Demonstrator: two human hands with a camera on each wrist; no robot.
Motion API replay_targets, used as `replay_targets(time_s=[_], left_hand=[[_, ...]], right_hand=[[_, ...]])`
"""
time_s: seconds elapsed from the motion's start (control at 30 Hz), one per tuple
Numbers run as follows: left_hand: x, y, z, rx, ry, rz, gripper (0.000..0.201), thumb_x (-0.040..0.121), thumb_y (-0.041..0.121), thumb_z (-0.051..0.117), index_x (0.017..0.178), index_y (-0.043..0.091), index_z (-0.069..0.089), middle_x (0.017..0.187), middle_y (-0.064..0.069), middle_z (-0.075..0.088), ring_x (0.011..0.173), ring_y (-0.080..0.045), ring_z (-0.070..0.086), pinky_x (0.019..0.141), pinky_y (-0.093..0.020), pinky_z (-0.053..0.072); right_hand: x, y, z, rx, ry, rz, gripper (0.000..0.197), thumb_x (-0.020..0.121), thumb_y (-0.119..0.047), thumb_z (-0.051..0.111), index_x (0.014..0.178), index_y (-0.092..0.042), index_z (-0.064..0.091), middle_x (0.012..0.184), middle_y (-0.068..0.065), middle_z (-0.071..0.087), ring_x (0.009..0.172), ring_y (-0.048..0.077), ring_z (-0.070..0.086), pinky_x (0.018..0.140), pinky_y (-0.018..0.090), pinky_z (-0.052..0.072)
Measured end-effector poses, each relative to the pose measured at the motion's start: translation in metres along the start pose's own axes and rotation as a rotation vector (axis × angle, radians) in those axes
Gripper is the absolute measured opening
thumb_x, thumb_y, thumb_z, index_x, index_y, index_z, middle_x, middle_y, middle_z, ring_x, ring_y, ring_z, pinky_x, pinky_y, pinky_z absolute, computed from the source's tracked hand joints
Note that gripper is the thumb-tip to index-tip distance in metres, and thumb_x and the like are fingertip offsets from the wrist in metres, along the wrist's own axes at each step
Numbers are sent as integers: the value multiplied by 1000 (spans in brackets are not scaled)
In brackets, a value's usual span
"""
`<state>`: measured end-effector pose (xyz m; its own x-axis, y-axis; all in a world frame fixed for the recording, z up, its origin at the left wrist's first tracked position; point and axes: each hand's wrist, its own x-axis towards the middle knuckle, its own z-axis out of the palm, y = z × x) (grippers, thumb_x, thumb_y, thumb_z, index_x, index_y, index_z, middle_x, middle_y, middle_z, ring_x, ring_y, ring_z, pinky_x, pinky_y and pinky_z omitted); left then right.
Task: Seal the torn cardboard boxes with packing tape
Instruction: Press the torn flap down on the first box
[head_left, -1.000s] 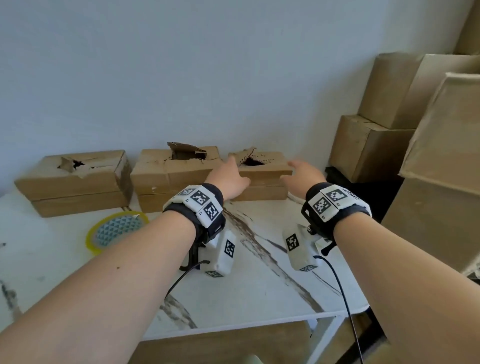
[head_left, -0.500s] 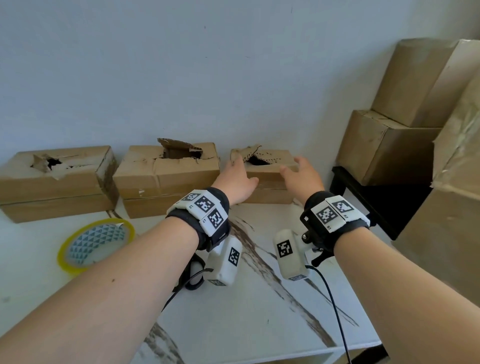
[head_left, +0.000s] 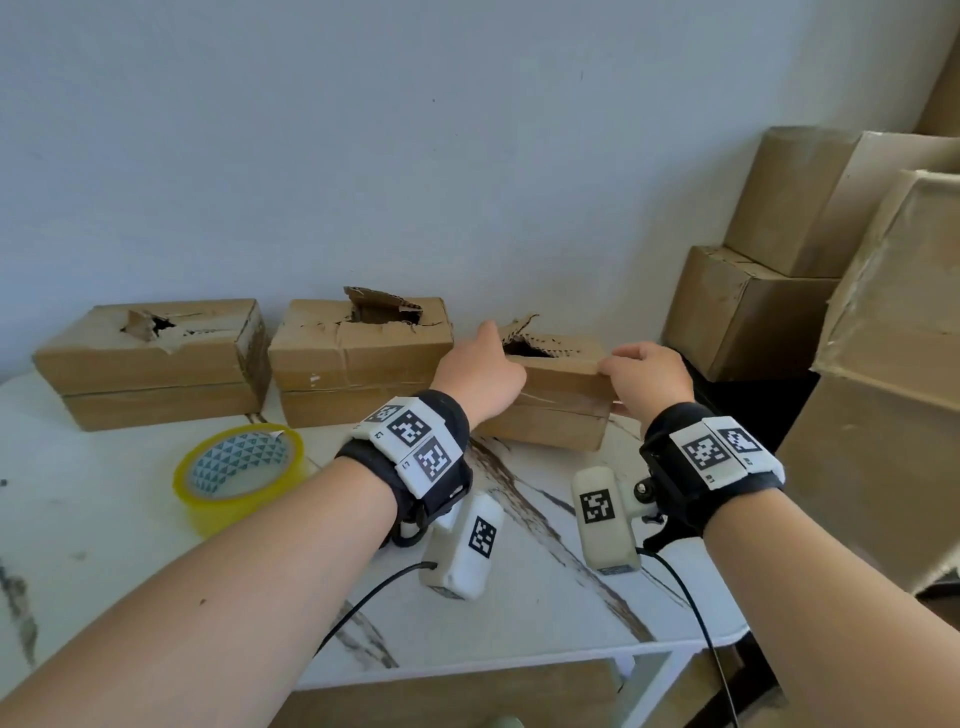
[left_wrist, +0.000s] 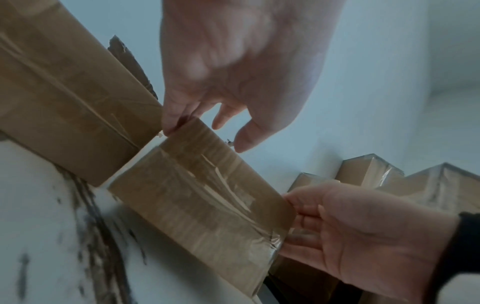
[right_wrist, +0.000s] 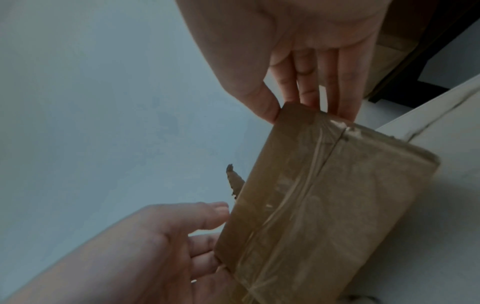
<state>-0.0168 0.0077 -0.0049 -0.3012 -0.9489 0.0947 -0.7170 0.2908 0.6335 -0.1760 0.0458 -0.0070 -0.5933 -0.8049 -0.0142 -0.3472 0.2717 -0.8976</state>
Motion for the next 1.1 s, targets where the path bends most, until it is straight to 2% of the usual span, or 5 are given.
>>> replay_targets(time_s=[0.23, 0.4, 0.53, 0.73, 1.1], left_hand=[[-37, -3, -15, -21, 56, -36, 47, 94, 22, 35, 140, 14, 36, 141, -16, 37, 110, -32, 53, 87, -34, 44], [-58, -18, -31, 23, 67, -22, 35, 95, 25, 34, 123, 14, 50, 123, -10, 53, 107, -29, 54, 86, -37, 45], [-71, -29, -38, 66, 75, -17, 23, 96, 21, 34, 75, 28, 39, 92, -7, 58, 82, -26, 59, 77, -36, 49], [-71, -39, -45, 43, 93, -32, 30, 95, 21, 38, 119, 17, 57, 88, 0, 62, 84, -21, 60, 82, -34, 50], [-52, -41, -35, -123, 20, -45, 22, 92, 15, 48, 110, 19, 59, 94, 1, 61, 82, -17, 65, 75, -34, 58]], right_hand=[[-35, 7, -10, 15, -123, 32, 45, 81, -9, 58, 125, -17, 52, 110, 8, 58, 98, 24, 61, 82, 42, 57], [-54, 7, -12, 24, -203, 43, 50, 80, -6, 58, 128, -16, 49, 105, 9, 60, 94, 25, 62, 79, 40, 57], [-64, 6, -9, -37, -254, 17, 47, 81, -7, 58, 126, -18, 48, 96, 5, 60, 86, 20, 62, 73, 34, 57], [-63, 3, -8, -68, -286, 20, 39, 81, -5, 58, 116, -19, 52, 104, 8, 62, 88, 22, 65, 73, 35, 58], [-41, 2, -16, -161, -226, -36, 20, 79, -2, 60, 88, -20, 62, 100, 9, 66, 96, 25, 64, 81, 39, 57]])
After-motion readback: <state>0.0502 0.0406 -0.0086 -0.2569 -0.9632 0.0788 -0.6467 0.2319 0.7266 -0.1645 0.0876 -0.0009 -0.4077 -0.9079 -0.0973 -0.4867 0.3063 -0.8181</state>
